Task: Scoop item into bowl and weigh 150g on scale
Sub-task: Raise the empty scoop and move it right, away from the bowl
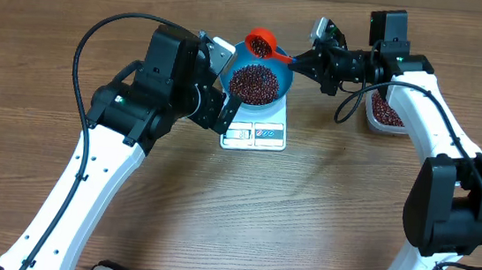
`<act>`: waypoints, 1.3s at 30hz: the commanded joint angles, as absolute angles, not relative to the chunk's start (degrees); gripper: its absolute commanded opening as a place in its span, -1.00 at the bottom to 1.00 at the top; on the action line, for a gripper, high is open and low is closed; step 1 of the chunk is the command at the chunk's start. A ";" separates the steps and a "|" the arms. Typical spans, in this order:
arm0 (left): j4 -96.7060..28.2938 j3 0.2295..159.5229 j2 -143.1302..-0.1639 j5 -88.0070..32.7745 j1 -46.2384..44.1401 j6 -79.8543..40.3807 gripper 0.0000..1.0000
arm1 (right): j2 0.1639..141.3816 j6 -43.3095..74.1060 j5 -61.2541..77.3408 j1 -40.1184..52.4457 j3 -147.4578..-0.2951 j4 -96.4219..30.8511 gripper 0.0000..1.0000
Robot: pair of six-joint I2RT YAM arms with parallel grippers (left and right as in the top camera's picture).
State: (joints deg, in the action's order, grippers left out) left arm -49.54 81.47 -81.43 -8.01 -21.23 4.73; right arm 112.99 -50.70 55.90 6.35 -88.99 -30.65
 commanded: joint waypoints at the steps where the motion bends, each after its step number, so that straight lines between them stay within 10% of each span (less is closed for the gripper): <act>1: -49.45 82.06 -81.28 -8.84 -20.91 5.80 0.99 | 111.09 -51.53 55.94 5.98 -90.17 -30.39 -0.93; 39: -49.45 82.06 -81.28 -8.84 -20.91 5.80 0.99 | 111.04 -74.24 52.51 5.98 -90.19 -19.14 -0.93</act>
